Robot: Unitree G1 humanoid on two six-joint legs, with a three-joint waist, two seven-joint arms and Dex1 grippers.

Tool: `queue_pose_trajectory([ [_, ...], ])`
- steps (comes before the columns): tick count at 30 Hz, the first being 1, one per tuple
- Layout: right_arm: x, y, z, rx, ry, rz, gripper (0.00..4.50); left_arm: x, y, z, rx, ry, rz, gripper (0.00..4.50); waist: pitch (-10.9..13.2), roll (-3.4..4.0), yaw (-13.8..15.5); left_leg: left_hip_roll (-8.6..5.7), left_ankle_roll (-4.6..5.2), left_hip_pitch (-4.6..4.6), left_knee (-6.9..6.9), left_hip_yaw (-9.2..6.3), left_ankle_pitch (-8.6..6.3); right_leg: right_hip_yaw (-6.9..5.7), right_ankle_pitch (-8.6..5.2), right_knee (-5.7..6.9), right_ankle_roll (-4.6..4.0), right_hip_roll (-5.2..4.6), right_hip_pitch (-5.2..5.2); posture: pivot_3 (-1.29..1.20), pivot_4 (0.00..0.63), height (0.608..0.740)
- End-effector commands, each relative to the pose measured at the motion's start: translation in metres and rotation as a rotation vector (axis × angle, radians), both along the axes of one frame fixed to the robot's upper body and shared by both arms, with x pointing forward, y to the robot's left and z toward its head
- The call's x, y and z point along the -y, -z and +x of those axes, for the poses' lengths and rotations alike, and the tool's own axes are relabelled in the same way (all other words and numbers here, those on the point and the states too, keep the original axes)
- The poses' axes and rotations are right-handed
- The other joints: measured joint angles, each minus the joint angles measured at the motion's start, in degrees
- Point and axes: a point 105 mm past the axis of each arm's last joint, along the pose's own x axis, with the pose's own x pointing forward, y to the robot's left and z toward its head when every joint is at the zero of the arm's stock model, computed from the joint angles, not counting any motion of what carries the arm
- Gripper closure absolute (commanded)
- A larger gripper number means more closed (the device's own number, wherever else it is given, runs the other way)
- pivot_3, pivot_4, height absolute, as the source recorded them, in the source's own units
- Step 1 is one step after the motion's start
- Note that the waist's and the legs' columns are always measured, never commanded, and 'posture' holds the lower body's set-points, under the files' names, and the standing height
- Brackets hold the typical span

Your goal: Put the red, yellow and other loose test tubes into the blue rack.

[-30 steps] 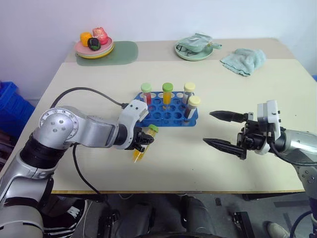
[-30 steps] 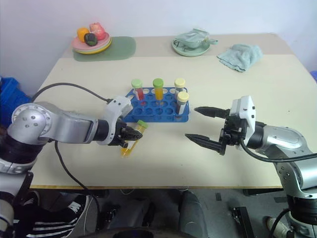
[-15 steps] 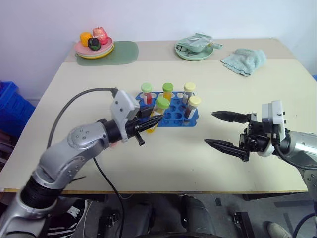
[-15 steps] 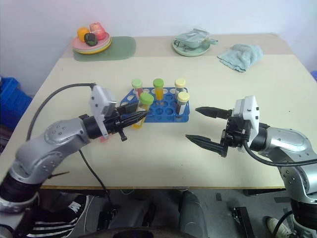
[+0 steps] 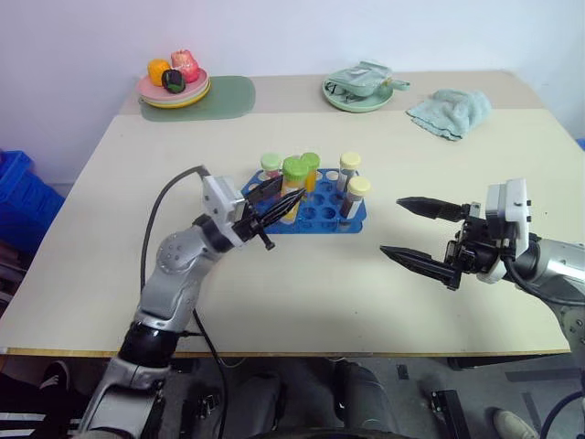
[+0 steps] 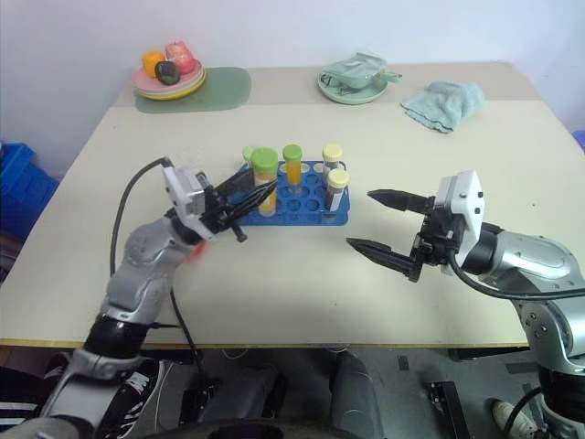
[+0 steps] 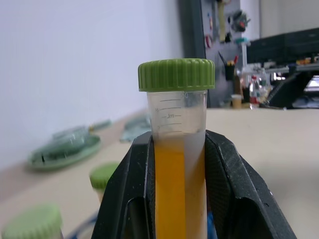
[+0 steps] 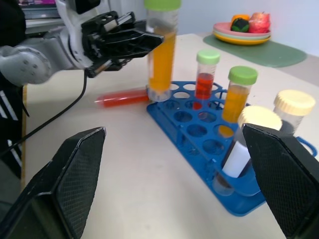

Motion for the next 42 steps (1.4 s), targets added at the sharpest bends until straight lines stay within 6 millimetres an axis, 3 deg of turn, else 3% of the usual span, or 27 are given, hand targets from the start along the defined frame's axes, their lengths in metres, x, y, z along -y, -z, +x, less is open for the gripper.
queue_pose_trajectory([
  [1,-0.002,-0.010,-0.001,0.046,0.011,0.000,0.00,0.001,-0.004,0.004,0.056,0.000,-0.029,3.73,0.00,0.00,-0.10,0.00,0.01,-0.01,0.00,0.01,0.00,0.00,0.00,0.00,0.00,0.00,0.00,0.00,0.150,0.740],
  [16,0.003,-0.009,-0.001,0.045,0.056,-0.015,0.00,0.021,0.014,0.035,0.052,-0.016,-0.065,3.73,0.00,-0.02,-0.06,-0.01,0.06,-0.02,0.06,0.04,-0.03,0.00,0.04,-0.02,0.07,0.00,0.00,0.00,0.150,0.740],
  [42,0.011,-0.011,-0.001,0.067,0.101,-0.030,0.00,0.029,0.043,0.031,-0.056,-0.005,-0.073,3.73,0.00,-0.02,-0.06,-0.01,0.08,-0.01,0.06,0.04,-0.04,0.00,0.05,-0.01,0.08,0.00,0.00,0.00,0.150,0.740],
])
